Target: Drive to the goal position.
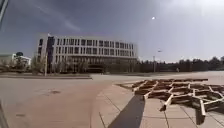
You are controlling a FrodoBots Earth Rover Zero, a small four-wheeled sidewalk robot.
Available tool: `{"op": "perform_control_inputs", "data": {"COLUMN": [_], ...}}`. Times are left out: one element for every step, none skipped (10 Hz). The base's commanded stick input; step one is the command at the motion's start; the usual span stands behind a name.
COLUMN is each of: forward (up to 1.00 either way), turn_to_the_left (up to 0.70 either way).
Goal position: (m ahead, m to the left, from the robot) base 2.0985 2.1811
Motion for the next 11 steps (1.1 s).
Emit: {"op": "perform_control_inputs", "data": {"forward": [0.05,0.05,0.05,0.04,0.04,0.04,0.04,0.05,0.05,0.05,0.05], "turn_to_the_left": [0.00,0.00,0.00,0.00,0.00,0.00,0.00,0.00,0.00,0.00,0.00]}}
